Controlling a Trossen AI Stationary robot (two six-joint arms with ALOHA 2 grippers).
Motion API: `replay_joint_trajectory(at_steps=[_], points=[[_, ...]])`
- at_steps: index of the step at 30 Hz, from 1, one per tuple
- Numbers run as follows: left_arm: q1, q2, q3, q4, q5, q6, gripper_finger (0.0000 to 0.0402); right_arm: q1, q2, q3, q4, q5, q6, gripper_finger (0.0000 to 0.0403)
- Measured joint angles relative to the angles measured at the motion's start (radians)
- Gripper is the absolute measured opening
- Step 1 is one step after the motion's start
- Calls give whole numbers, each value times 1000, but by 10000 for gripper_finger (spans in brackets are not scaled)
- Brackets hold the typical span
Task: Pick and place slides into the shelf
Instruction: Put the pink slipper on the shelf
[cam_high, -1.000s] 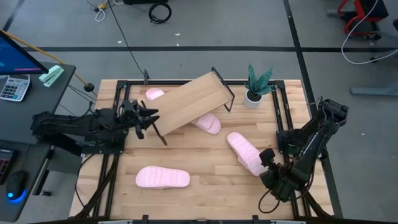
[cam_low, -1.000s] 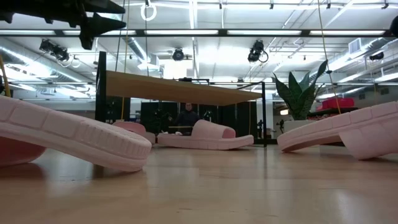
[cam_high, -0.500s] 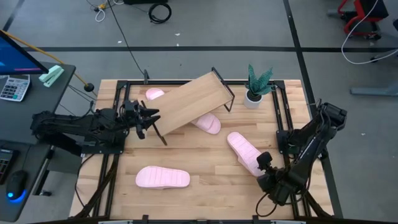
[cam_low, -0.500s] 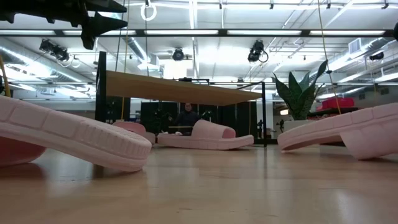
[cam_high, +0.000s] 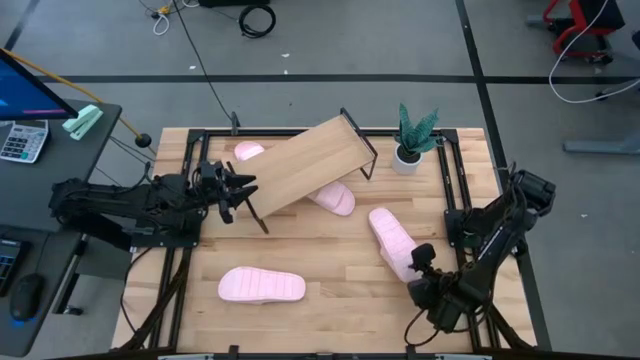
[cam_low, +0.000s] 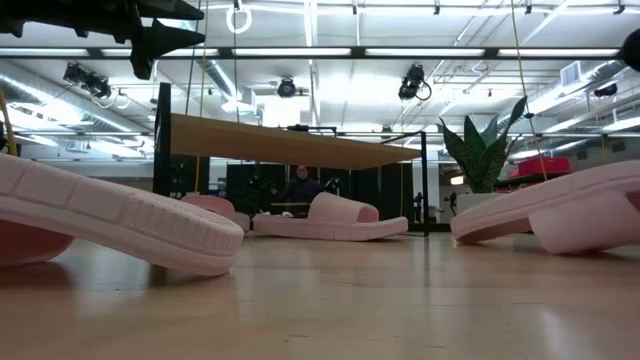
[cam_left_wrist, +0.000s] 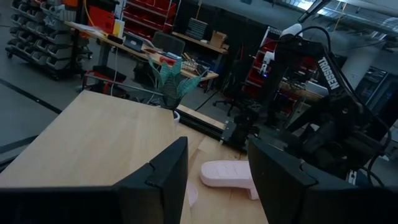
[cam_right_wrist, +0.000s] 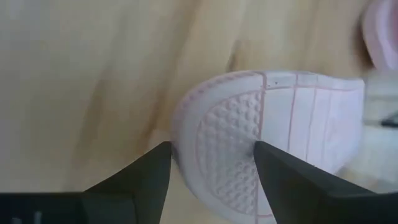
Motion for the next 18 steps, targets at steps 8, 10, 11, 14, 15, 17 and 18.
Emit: replay_joint_trajectory(at_steps=[8,10,11,14,15,17,18], points=[[0,0,0,0,0,1,172,-76,-46,-1,-150,14,114,211],[0,0,0,0,0,1,172,-88,-57,-1,-151,18,142,205],[0,0,0,0,0,1,172,-94,-62,-1,-152,19,164,203],[0,0,0,0,0,2,172,-106,-68,-1,-181,19,278,197],[0,0,0,0,0,2,172,-110,-68,-1,-200,16,319,195],[0,0,0,0,0,2,172,-117,-68,-2,-218,2,401,193],[0,0,0,0,0,3,172,-122,-68,-2,-213,-14,435,192]])
